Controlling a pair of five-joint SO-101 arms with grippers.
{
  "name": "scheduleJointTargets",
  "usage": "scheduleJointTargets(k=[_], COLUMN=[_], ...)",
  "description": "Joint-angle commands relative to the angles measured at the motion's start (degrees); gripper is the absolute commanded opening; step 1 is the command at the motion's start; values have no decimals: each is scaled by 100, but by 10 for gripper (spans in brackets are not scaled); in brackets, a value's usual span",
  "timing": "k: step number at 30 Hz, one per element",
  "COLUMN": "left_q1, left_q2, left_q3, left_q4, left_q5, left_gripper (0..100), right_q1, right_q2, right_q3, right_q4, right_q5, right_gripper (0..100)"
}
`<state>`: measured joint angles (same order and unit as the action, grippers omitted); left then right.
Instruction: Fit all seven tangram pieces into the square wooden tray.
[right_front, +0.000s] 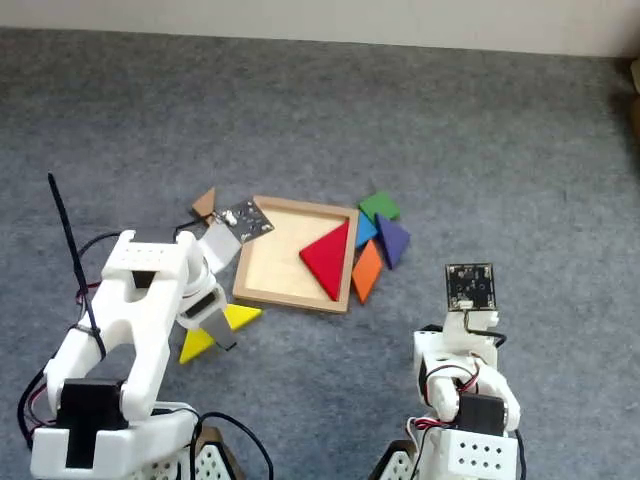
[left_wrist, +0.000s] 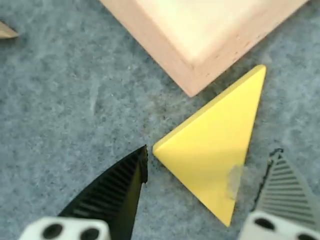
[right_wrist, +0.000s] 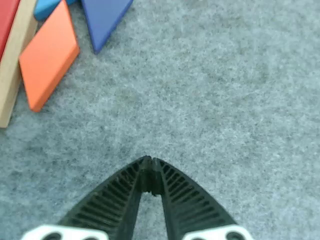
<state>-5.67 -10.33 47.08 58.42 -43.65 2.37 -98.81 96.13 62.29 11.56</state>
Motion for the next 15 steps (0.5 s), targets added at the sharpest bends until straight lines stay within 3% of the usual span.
scheduleJointTargets(k=[1,7,15], left_q1=[-57,31,40], left_q2=[180,971,1059], left_q3=[-277,-1007,-1042], left_q4=[-26,492,527], left_q5=[62,97,62], left_gripper=[357,351,272], right_q1=[66,66,66], right_q2=[-75,-75,-75], right_q3=[462,462,462], right_q4=[4,4,4], right_q5=[62,62,62], right_gripper=[16,16,16])
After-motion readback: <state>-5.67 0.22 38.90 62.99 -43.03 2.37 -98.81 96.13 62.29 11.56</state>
